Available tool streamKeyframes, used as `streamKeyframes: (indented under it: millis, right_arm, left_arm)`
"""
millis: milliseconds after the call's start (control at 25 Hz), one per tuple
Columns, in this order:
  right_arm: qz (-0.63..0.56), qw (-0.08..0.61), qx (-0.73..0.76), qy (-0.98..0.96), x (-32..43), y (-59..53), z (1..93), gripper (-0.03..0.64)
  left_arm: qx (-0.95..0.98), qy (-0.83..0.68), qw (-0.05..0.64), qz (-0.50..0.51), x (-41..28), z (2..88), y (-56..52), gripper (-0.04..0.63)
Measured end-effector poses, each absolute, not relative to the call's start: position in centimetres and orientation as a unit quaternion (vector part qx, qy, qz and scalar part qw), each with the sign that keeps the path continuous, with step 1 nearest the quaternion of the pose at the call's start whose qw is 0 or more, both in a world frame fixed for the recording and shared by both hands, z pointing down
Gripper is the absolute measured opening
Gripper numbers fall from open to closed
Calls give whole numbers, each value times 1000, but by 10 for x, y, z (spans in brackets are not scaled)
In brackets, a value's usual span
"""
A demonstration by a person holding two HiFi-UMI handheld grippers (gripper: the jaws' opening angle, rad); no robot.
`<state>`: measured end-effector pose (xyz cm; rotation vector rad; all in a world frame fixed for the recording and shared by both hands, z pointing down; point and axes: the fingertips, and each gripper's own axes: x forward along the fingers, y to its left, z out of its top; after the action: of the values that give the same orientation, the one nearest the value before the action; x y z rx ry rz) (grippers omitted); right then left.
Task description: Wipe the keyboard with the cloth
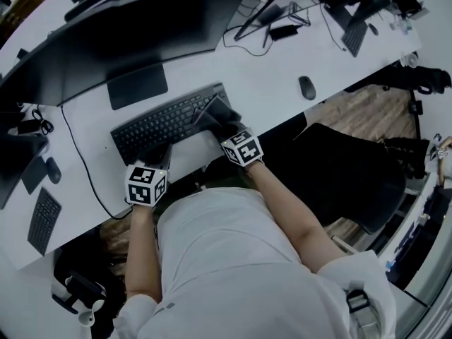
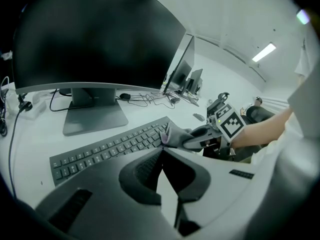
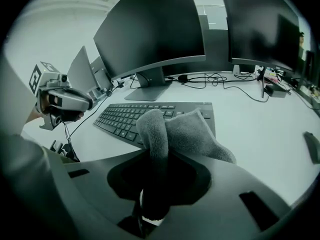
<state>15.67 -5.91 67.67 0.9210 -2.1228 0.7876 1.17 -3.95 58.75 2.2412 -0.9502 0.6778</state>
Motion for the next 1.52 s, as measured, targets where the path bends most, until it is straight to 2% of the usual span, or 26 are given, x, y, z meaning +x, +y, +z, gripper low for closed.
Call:
streamKeyframes:
  millis: [720, 1280, 1520]
  right_arm:
    - [315, 301, 442, -784, 238, -62, 668, 95]
    - [234, 150, 592, -757, 281, -41, 510, 92]
    - [190, 107, 626, -749, 278, -21, 448, 92]
  left_arm:
    - [867, -319, 281, 260, 70, 584, -52, 2]
    - [926, -287, 183, 162, 94, 467, -94, 2]
    - [948, -274, 145, 73, 93, 409, -101, 2]
